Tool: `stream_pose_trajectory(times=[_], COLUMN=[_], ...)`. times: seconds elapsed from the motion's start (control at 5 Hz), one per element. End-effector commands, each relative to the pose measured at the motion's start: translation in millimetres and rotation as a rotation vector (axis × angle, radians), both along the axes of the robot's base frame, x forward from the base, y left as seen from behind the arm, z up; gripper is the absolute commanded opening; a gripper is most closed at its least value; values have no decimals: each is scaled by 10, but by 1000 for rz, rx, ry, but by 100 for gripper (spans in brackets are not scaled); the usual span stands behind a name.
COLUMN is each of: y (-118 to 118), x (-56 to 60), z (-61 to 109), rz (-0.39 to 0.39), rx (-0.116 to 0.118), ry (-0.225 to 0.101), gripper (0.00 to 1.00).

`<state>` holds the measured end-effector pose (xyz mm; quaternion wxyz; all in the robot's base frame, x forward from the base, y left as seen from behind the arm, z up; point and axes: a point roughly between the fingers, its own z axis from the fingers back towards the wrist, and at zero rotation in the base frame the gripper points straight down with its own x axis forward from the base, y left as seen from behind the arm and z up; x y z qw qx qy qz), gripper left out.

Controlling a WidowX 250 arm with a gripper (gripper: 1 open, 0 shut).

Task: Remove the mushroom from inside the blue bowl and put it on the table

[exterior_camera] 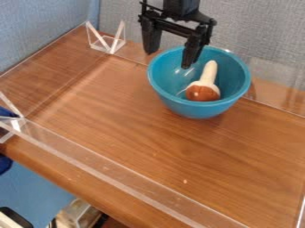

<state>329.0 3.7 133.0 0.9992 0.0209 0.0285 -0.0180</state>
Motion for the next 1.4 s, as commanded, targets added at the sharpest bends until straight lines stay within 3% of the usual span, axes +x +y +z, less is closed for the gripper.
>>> stream_pose_trajectory(times=[0.0, 0.6, 1.2], y=[-121, -505, -404], x=[30, 272, 373], z=[62, -162, -460], rz=[-55, -292, -318], rx=[-4, -17, -53], ry=[-28, -19, 38], gripper=[100, 100, 100])
